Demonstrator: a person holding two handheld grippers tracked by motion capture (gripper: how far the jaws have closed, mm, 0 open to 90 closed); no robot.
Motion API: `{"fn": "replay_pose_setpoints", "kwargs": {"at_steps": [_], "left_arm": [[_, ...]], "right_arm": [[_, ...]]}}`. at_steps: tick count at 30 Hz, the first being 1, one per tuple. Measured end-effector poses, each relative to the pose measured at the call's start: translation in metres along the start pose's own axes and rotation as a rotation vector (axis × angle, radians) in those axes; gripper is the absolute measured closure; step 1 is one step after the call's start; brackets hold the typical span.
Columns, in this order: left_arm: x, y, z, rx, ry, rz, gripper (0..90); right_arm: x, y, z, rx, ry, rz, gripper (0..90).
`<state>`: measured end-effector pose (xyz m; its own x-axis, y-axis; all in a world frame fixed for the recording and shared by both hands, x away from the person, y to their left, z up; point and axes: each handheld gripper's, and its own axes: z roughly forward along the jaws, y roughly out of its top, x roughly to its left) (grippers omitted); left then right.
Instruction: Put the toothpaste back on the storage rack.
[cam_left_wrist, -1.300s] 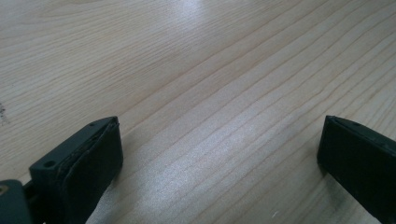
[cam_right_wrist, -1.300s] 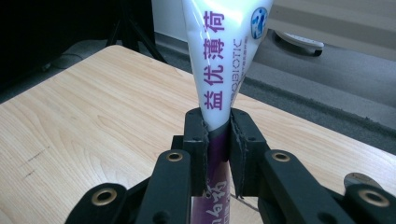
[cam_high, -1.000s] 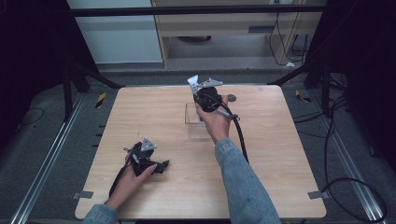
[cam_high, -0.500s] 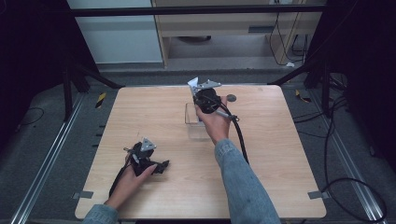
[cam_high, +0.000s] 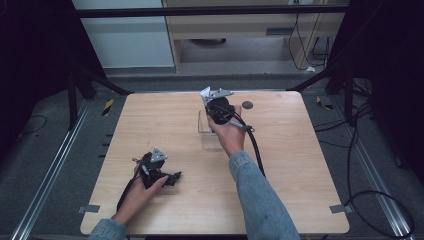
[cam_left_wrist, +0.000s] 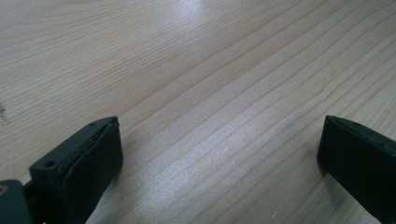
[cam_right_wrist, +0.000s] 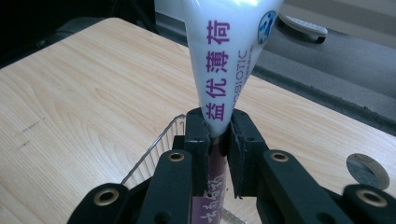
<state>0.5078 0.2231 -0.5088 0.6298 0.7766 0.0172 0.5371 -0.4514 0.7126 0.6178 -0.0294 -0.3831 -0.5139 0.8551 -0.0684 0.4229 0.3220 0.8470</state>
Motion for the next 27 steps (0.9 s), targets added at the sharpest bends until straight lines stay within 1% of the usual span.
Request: {"fn": "replay_pose_setpoints", "kwargs": {"at_steps": [13, 27], "left_arm": [[0.0, 0.0, 0.0, 0.004, 0.0, 0.004, 0.0], [0.0, 0.0, 0.0, 0.004, 0.0, 0.004, 0.0]], "right_arm": [[0.009, -0.008, 0.009, 0.023, 0.012, -0.007, 79.1], [0.016, -0.01, 0.014, 0.031, 0.021, -0.011, 79.1]]}}
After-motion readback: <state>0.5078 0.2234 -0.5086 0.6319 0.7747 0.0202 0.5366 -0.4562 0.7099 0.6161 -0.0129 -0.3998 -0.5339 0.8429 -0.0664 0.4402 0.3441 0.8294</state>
